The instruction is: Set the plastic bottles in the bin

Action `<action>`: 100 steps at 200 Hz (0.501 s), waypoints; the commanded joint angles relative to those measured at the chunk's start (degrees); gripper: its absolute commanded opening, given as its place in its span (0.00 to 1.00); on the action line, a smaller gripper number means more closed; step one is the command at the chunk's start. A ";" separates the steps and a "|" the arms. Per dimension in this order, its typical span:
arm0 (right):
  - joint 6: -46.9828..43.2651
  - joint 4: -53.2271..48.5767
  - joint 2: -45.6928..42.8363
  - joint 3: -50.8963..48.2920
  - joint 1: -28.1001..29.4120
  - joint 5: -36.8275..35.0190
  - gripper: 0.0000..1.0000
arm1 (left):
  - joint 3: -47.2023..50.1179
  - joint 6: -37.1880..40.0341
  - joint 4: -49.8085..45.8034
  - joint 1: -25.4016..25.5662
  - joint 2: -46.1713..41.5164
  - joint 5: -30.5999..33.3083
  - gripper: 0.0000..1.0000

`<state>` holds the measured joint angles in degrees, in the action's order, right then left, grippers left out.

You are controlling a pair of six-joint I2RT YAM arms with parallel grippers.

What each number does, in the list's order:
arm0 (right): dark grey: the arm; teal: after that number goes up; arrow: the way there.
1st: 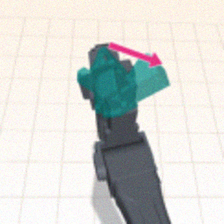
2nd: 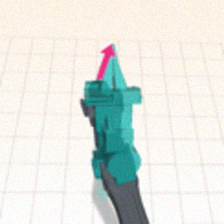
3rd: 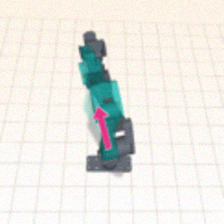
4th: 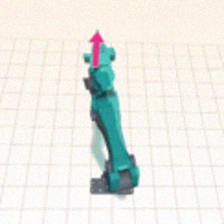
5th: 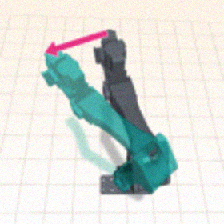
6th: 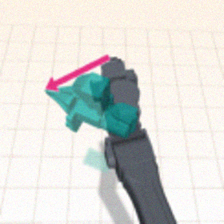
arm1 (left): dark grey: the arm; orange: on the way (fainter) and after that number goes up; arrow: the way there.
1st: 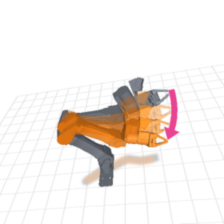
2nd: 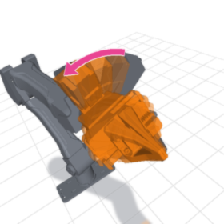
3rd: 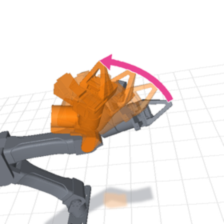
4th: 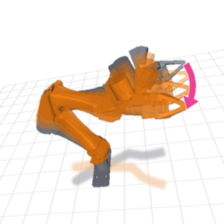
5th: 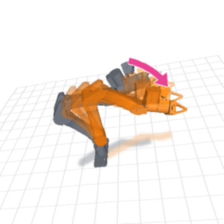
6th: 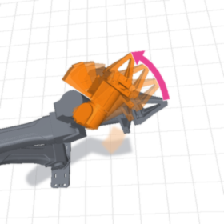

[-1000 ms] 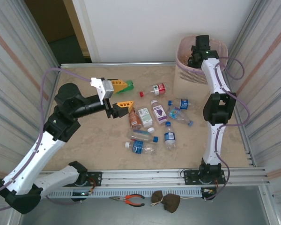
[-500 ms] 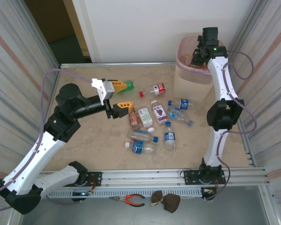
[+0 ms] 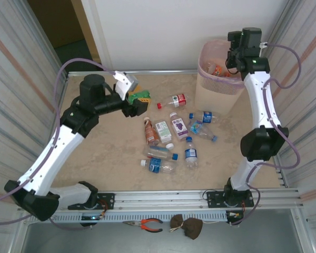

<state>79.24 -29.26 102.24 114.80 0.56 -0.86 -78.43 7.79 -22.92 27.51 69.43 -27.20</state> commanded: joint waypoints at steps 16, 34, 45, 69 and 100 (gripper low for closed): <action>-23.51 12.02 -9.99 -6.95 -1.94 9.14 0.82 | -3.68 2.93 -4.98 -5.38 5.54 -0.75 0.75; -30.91 11.67 -13.62 -10.09 -2.03 10.36 0.82 | -5.10 4.91 -6.02 -7.51 9.14 -1.00 0.75; -34.19 10.94 -15.77 -11.05 -2.14 10.76 0.82 | -6.04 6.23 -6.52 -8.56 11.54 -0.76 0.75; -38.37 8.98 -19.88 -13.13 -2.62 10.82 0.82 | -7.88 8.56 -6.68 -10.34 16.86 0.94 0.75; -40.48 8.50 -24.93 -17.16 -3.19 10.18 0.84 | -11.25 11.77 -7.09 -11.51 25.09 4.68 0.75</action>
<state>44.58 -20.99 80.66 100.31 -1.89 8.88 -86.04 15.14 -28.84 16.84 89.73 -25.58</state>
